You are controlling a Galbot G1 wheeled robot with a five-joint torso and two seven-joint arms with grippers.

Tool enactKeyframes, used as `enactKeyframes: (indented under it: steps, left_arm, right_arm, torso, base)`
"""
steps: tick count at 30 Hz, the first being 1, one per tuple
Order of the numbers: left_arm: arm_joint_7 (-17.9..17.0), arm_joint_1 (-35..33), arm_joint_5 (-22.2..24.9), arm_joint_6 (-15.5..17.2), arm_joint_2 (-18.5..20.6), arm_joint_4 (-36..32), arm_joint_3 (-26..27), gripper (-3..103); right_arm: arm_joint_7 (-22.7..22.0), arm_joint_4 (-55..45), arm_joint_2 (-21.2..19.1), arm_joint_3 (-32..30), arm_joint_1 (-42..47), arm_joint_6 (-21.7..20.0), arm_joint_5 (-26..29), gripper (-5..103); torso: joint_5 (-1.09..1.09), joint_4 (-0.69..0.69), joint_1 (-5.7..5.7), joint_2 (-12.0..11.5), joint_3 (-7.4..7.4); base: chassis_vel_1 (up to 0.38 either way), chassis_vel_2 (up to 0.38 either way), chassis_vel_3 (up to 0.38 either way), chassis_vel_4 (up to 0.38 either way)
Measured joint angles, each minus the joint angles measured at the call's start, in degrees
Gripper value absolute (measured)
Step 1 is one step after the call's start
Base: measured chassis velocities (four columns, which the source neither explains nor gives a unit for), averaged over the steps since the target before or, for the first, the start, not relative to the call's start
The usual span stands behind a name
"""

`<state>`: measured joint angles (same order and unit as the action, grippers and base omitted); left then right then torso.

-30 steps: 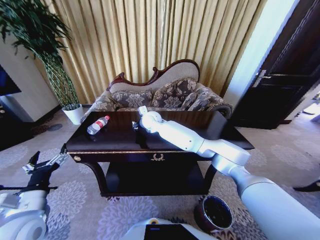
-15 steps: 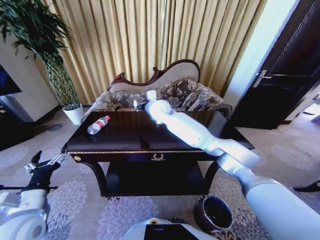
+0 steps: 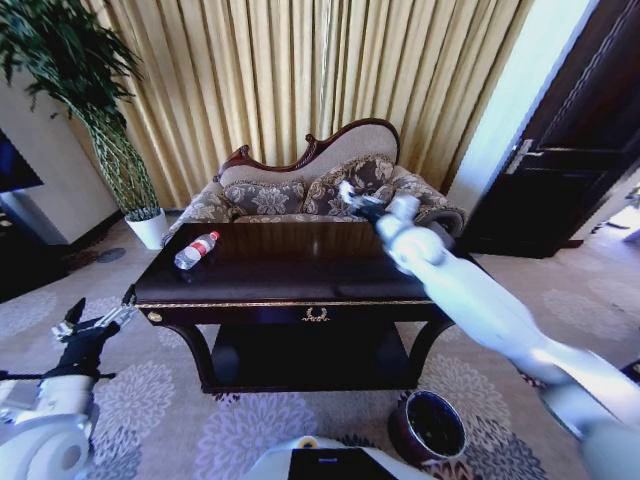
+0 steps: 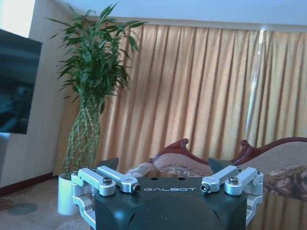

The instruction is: Move to the front of the table and place the trash on the table into the trash bin.

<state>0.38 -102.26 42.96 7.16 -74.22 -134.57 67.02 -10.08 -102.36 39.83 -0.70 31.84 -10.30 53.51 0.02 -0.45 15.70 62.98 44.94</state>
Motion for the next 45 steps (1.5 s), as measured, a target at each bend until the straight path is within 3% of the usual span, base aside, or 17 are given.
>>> enactKeyframes:
  steps: [4,10,13,14,16,19,27,45]
  left_arm:
    - [1.1,0.37,0.23,-0.91,0.44,0.67,-0.27,100]
    - [1.42,1.09,0.49,-1.04,0.79,1.18,-0.45,100]
    - [1.54,1.62,0.57,-1.03,0.86,1.54,-0.61,100]
    - [1.54,1.62,0.57,-1.03,0.86,1.54,-0.61,100]
    - [1.54,1.7,0.52,-0.96,1.15,1.54,-1.0,100]
    - [1.53,1.6,0.31,-0.88,1.46,1.49,-1.42,100]
    - [1.76,1.33,0.09,-0.83,2.7,1.48,-1.53,100]
    - [2.13,0.37,-0.07,-1.05,2.92,1.77,-1.12,100]
  right_arm:
    - [0.36,-3.05,-3.85,-8.62,11.48,1.26,-1.91,0]
    - [0.36,-5.59,-4.05,-18.17,22.61,1.26,-2.72,0]
    - [1.57,-7.56,-1.74,-28.52,35.11,1.77,-5.84,0]
    - [1.57,-7.56,-1.74,-28.52,35.11,1.77,-5.84,0]
    - [2.98,-9.95,1.26,-36.19,42.95,2.59,-7.74,0]
    - [3.22,-11.77,3.99,-39.71,46.88,3.14,-9.05,0]
    - [3.48,-15.97,7.73,-42.87,51.88,4.51,-12.0,0]
    - [3.18,-16.83,7.93,-43.16,52.49,4.08,-12.19,0]
  torso:
    - [-0.02,0.03,0.0,0.01,0.0]
    - [-0.03,0.05,0.0,0.0,0.0]
    - [-0.01,0.02,0.0,0.0,0.0]
    - [-0.01,0.02,0.0,0.0,0.0]
    - [-0.04,-0.02,0.0,0.01,0.0]
    - [-0.03,0.01,-0.01,0.01,0.0]
    - [-0.04,0.03,0.0,0.01,0.0]
    - [-0.04,0.03,0.01,0.0,0.01]
  base:
    - [0.0,0.0,0.0,0.0]
    - [0.0,0.0,0.0,0.0]
    - [0.0,0.0,0.0,0.0]
    - [0.0,0.0,0.0,0.0]
    - [0.0,0.0,0.0,0.0]
    - [0.0,0.0,0.0,0.0]
    - [0.0,0.0,0.0,0.0]
    - [0.013,-0.013,-0.014,0.014]
